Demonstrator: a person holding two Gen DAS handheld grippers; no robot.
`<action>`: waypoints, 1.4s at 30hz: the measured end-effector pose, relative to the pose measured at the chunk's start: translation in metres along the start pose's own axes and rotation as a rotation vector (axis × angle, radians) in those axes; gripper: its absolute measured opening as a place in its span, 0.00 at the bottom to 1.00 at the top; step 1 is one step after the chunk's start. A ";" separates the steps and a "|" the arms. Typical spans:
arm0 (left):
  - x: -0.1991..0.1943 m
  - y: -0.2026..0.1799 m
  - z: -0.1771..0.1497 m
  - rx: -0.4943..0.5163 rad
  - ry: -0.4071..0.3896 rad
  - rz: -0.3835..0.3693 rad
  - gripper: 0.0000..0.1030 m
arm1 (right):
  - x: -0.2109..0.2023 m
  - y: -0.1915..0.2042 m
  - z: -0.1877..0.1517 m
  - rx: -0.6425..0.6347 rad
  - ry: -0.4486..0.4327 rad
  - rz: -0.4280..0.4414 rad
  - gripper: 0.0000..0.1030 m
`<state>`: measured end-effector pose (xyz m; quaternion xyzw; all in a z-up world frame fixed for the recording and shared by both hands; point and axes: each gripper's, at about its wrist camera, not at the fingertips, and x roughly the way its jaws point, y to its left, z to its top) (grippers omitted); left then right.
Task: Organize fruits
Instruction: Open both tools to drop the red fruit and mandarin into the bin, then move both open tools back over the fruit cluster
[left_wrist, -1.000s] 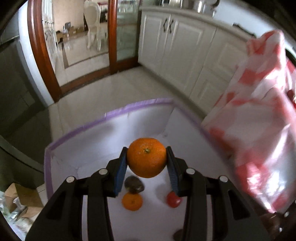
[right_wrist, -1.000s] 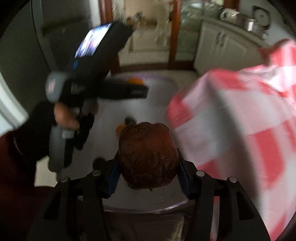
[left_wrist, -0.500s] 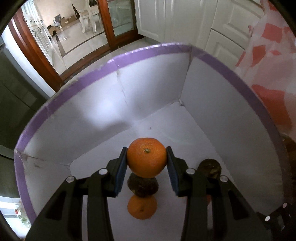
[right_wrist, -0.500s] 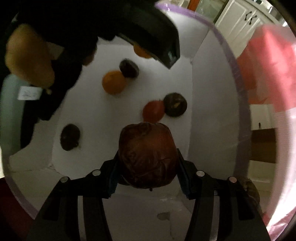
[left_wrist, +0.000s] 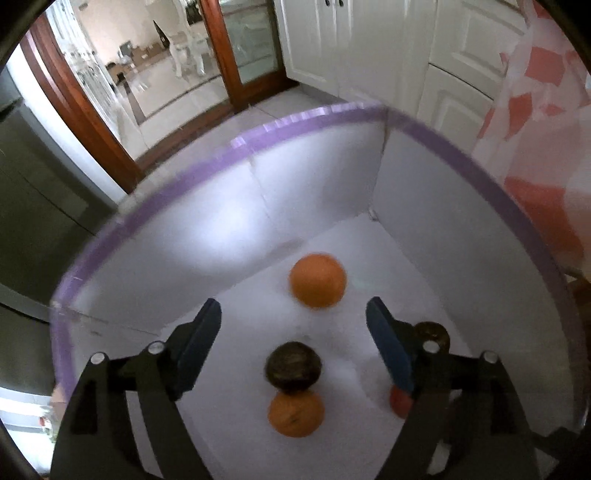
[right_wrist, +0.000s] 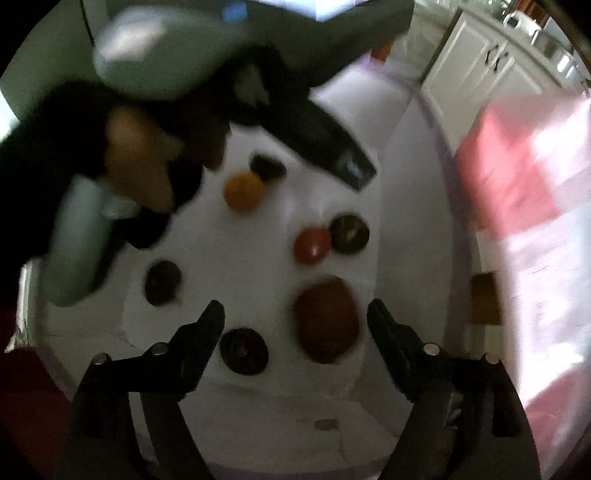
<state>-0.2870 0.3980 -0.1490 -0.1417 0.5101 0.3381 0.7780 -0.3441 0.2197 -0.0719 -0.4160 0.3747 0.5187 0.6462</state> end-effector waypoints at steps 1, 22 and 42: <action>-0.007 0.001 0.002 0.009 -0.011 0.023 0.79 | -0.012 0.000 -0.001 0.003 -0.032 0.017 0.75; -0.276 -0.231 0.077 0.159 -0.645 -0.427 0.98 | -0.267 -0.204 -0.177 0.594 -0.649 -0.373 0.84; -0.206 -0.557 0.170 0.095 -0.357 -0.739 0.98 | -0.288 -0.401 -0.416 1.312 -0.692 -0.589 0.84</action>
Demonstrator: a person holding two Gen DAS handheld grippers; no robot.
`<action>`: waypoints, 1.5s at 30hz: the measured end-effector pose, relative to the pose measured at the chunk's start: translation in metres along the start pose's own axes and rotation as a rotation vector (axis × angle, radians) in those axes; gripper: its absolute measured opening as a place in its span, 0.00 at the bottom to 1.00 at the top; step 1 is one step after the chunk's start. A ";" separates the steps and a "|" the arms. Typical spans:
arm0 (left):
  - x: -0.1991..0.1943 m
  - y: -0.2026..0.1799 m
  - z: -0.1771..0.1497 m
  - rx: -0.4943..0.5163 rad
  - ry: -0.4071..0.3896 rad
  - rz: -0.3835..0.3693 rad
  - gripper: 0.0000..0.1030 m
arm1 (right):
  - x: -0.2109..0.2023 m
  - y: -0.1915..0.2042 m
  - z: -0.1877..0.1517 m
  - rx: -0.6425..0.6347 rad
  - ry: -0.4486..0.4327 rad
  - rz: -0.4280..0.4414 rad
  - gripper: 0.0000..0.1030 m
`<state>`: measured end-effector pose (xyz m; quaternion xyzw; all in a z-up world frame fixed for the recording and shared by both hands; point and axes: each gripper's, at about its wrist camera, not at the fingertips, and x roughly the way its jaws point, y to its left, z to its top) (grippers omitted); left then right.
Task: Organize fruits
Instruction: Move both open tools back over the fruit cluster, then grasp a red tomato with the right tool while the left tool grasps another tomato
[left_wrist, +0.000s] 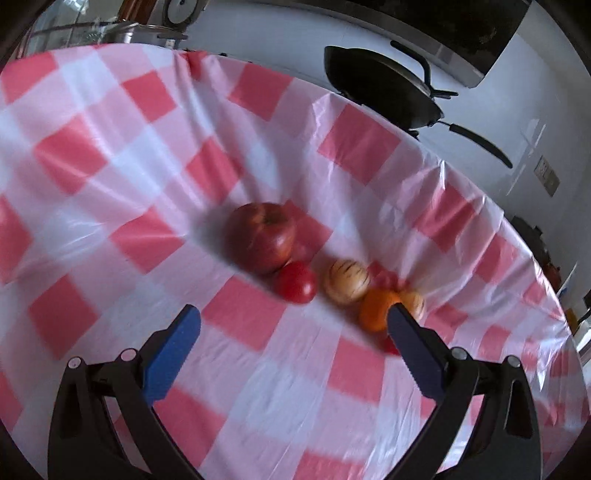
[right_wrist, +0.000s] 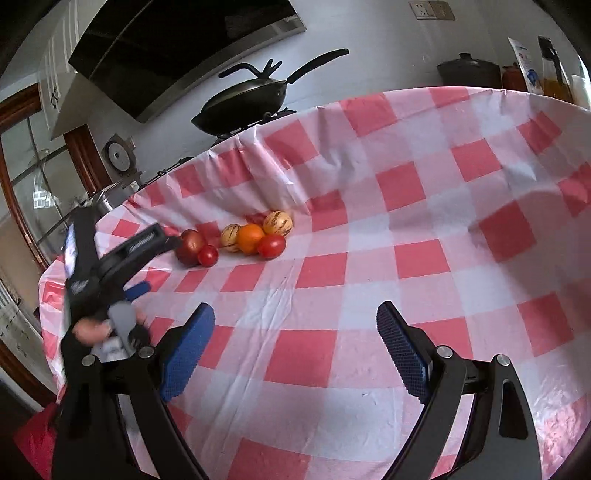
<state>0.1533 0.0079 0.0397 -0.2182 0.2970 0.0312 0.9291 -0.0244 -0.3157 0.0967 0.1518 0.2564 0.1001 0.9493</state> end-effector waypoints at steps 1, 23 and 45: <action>0.004 0.000 0.001 0.014 -0.009 -0.012 0.98 | 0.000 0.001 0.000 0.003 -0.003 0.001 0.84; 0.023 0.036 0.002 -0.041 0.125 0.003 0.98 | 0.223 0.069 0.066 -0.277 0.341 -0.124 0.68; 0.022 0.023 0.000 0.031 0.122 0.012 0.98 | 0.149 0.034 0.044 0.032 0.158 -0.048 0.39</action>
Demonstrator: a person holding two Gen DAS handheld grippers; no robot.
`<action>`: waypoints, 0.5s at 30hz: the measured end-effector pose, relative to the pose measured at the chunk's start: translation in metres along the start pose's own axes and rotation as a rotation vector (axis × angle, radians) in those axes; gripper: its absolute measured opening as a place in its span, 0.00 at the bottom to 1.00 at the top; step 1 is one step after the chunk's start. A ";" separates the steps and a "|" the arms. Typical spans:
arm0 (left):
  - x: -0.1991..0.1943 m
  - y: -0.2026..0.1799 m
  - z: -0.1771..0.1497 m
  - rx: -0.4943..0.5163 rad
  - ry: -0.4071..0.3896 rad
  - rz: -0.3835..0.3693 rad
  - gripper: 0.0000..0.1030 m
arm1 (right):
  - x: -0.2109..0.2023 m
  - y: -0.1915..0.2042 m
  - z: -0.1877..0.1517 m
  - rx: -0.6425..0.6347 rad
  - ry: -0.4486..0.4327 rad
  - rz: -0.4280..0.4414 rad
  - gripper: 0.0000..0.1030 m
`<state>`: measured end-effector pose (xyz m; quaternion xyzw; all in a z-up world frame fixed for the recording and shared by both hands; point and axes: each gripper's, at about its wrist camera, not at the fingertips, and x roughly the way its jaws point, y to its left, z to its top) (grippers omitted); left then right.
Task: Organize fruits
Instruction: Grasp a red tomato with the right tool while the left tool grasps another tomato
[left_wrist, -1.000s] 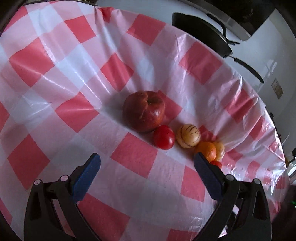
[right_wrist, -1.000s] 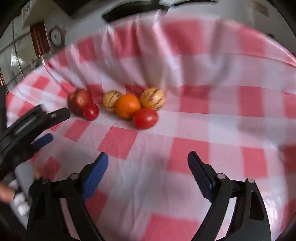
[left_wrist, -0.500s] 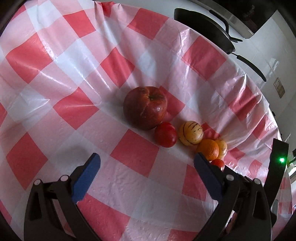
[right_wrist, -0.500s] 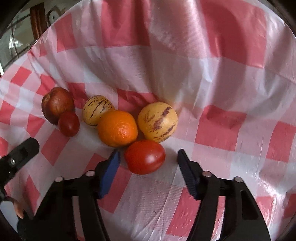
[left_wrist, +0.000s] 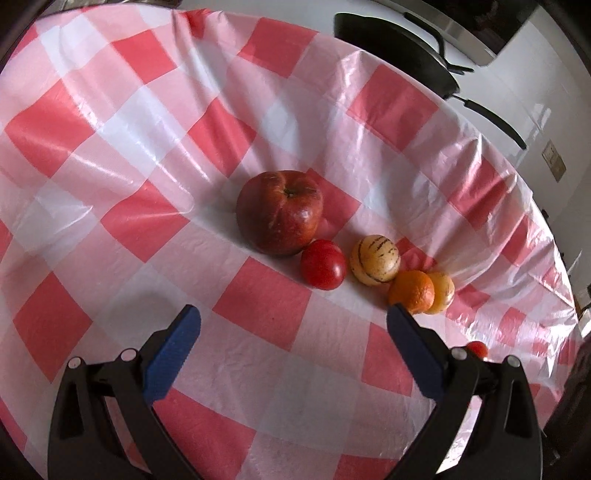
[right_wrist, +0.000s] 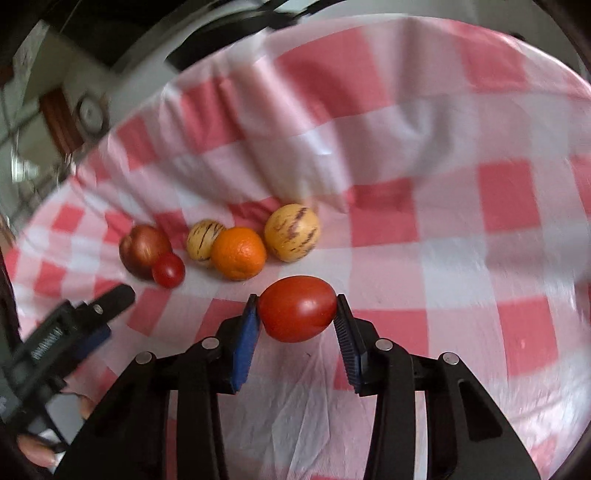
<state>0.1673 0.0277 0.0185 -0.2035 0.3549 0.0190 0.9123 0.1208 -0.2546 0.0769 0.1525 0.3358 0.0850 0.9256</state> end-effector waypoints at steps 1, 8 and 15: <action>0.001 -0.003 0.000 0.018 0.000 0.003 0.98 | -0.002 -0.005 -0.001 0.037 -0.017 0.003 0.39; 0.014 -0.021 0.002 0.075 0.017 0.008 0.78 | -0.004 -0.028 0.005 0.163 -0.065 0.019 0.39; 0.044 -0.040 0.014 0.120 0.061 0.049 0.61 | 0.002 -0.022 0.008 0.144 -0.056 0.026 0.40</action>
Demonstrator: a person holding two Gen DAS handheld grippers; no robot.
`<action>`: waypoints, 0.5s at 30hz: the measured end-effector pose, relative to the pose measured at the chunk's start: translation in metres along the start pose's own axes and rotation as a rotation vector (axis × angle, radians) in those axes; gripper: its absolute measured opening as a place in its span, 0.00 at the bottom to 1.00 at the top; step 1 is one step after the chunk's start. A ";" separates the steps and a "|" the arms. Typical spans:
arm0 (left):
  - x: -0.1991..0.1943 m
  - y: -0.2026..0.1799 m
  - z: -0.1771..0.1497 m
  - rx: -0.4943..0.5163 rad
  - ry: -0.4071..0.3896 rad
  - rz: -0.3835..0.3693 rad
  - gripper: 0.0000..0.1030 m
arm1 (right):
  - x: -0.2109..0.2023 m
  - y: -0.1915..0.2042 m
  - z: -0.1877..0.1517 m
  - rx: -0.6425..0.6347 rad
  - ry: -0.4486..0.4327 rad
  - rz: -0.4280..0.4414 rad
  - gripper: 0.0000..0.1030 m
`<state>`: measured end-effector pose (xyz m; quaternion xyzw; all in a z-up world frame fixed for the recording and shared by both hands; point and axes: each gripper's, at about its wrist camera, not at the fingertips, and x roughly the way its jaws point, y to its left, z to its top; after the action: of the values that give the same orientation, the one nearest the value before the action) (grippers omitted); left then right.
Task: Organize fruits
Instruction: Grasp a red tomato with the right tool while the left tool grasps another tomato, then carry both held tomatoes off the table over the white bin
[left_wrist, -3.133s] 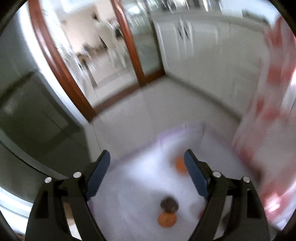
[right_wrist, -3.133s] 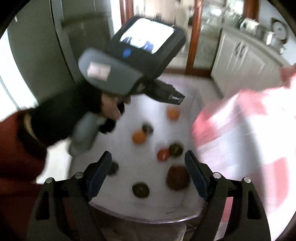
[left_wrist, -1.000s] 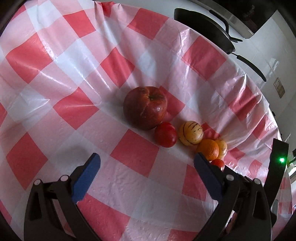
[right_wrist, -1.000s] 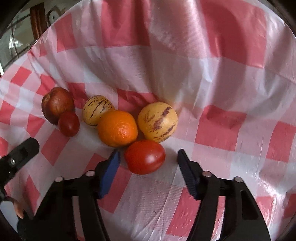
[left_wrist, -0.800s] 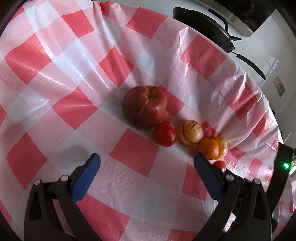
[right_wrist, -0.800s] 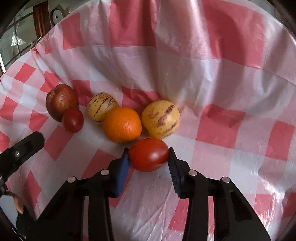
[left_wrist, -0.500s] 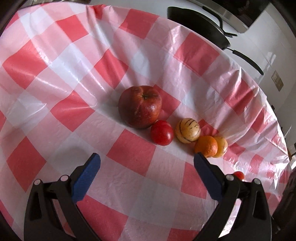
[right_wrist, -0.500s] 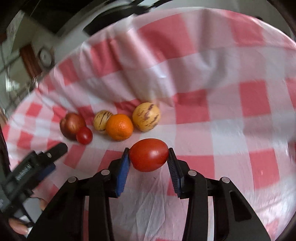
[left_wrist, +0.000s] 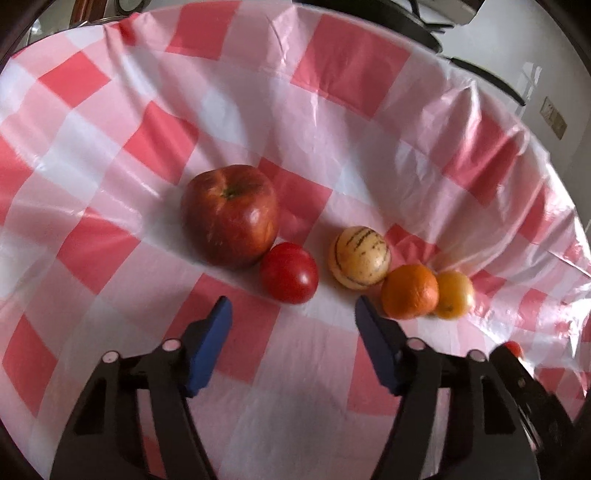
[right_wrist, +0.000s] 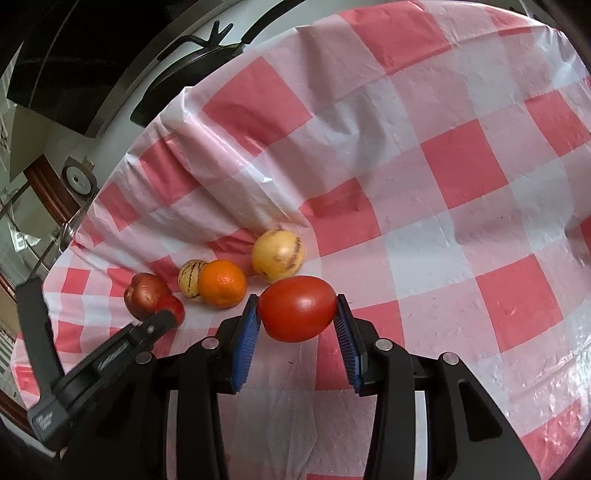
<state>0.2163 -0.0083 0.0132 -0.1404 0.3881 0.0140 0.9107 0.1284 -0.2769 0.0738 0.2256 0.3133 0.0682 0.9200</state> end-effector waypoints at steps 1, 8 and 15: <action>0.007 -0.002 0.004 0.002 0.017 0.008 0.56 | 0.001 0.000 0.000 0.001 0.001 0.000 0.40; 0.027 -0.017 0.022 0.042 0.033 0.071 0.51 | 0.007 0.003 0.001 0.001 0.007 0.001 0.40; 0.026 -0.014 0.026 0.040 0.033 0.042 0.35 | 0.006 0.003 0.000 0.001 0.004 0.007 0.40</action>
<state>0.2545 -0.0171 0.0151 -0.1143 0.4060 0.0231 0.9064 0.1332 -0.2724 0.0717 0.2272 0.3144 0.0716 0.9189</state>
